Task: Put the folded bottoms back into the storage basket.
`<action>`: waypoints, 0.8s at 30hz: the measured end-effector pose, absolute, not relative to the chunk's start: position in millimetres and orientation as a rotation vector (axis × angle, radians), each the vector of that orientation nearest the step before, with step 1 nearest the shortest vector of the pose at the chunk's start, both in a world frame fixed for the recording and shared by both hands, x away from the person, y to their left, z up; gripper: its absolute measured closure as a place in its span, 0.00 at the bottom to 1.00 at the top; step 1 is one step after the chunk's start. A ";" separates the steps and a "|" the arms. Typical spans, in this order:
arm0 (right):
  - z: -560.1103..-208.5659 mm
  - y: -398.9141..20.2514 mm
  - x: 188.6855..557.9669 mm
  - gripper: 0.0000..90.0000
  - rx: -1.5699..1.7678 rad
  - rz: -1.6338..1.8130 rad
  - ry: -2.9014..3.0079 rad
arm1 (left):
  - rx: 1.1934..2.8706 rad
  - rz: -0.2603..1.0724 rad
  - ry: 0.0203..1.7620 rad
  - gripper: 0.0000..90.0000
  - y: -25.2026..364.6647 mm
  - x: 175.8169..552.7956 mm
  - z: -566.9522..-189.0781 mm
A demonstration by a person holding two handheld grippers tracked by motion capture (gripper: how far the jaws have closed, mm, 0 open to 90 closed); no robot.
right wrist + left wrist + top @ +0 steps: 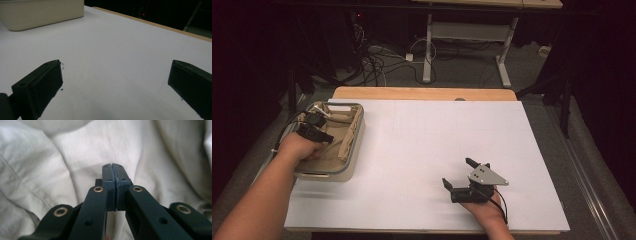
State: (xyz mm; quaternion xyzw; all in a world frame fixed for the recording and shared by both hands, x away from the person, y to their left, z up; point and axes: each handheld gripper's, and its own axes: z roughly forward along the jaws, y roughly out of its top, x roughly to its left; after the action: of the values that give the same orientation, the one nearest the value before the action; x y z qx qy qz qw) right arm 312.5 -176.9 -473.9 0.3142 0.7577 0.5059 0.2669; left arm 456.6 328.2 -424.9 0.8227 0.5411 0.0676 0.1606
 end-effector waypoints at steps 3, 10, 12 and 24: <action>-473.9 -175.1 312.0 0.00 0.846 1.353 2.050 | 2.363 0.173 1.558 0.95 329.8 457.0 -431.0; -468.5 -167.9 309.9 0.00 0.813 1.289 2.077 | 2.369 0.125 1.575 0.95 332.1 460.6 -440.6; -468.5 -171.1 304.3 0.00 0.820 1.311 2.060 | 2.387 0.121 1.581 0.93 330.9 460.9 -438.1; -468.1 -185.6 291.7 0.00 0.819 1.385 2.023 | 2.531 0.116 1.532 0.43 312.1 454.2 -408.6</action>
State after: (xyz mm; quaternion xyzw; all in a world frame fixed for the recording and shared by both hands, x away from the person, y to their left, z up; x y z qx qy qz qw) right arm 291.7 -185.6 -468.1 0.3047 0.7525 0.5151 0.2749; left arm 454.2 312.1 -408.6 0.8513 0.5154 0.0390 0.0900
